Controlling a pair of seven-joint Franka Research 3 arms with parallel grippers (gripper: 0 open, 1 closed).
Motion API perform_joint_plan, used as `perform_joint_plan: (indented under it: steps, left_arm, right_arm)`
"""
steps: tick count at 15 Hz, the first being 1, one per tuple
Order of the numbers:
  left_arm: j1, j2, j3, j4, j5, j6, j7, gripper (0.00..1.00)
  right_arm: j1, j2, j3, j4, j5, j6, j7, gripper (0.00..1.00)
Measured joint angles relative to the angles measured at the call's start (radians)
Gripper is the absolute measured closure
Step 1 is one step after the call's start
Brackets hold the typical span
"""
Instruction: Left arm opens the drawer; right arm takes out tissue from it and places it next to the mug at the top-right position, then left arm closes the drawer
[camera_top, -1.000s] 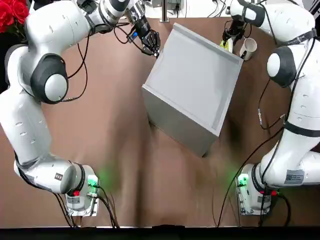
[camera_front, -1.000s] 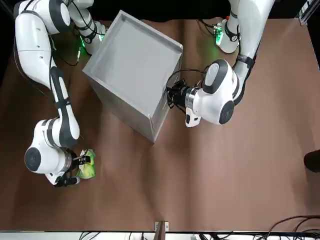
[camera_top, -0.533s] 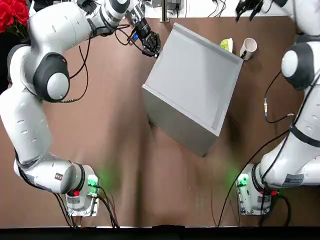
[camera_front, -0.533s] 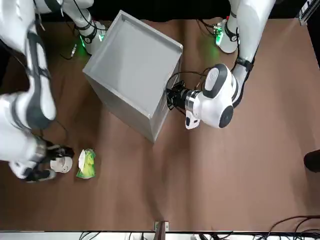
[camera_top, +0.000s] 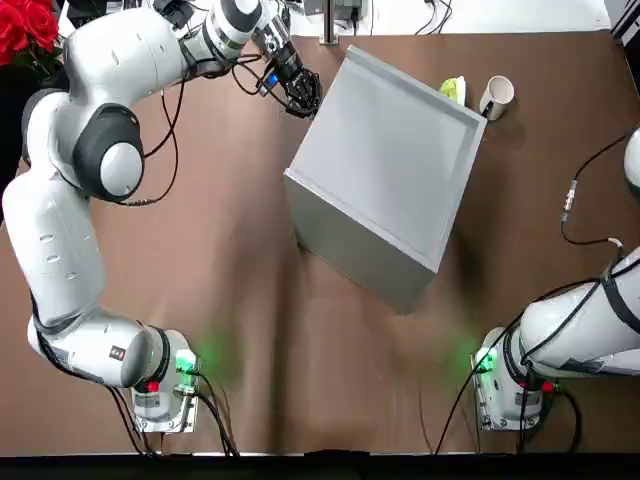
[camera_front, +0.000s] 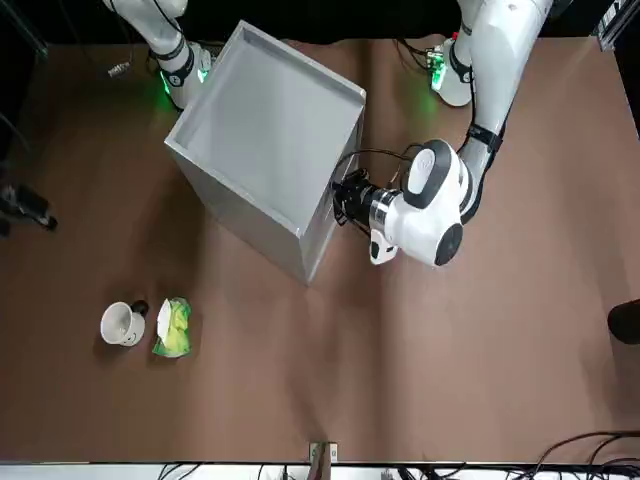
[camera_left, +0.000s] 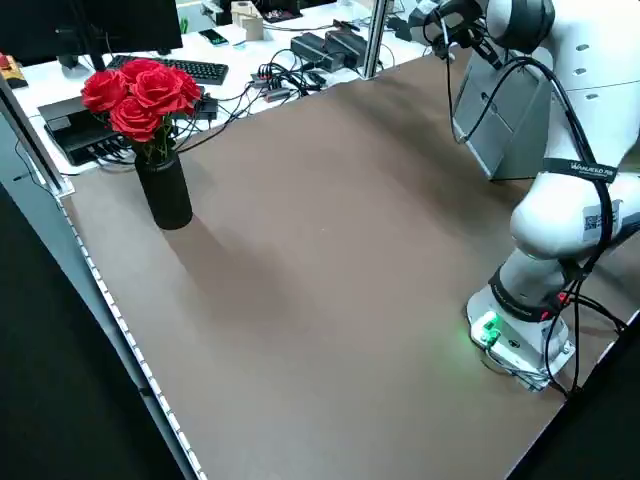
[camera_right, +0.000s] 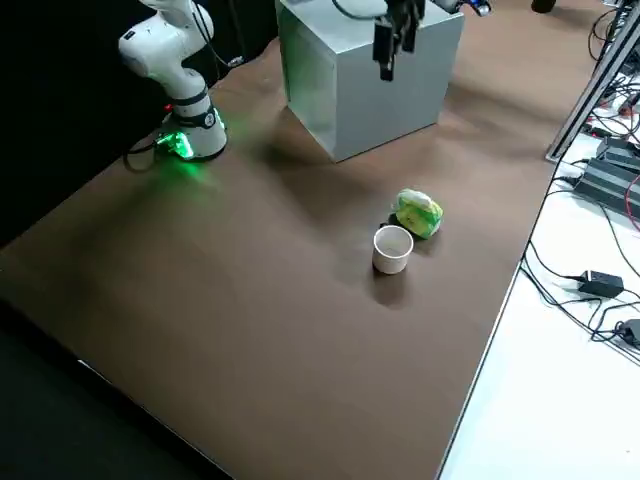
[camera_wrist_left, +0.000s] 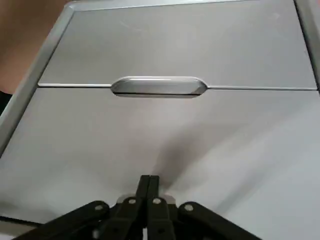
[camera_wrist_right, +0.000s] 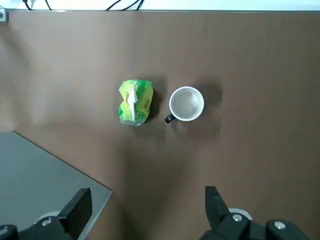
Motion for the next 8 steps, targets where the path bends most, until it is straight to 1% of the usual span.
perform_joint_plan:
  steps: [6, 8]
  left_arm:
    - [-0.002, 0.001, 0.0, 0.0, 0.0, 0.003, 0.0, 0.99]
    - [-0.002, 0.002, 0.0, 0.0, 0.001, 0.004, 0.0, 0.99]
  right_arm:
    - [0.004, -0.093, 0.007, -0.145, -0.026, 0.021, 0.001, 0.0]
    - [0.004, -0.127, 0.007, -0.205, -0.027, 0.073, 0.001, 0.0]
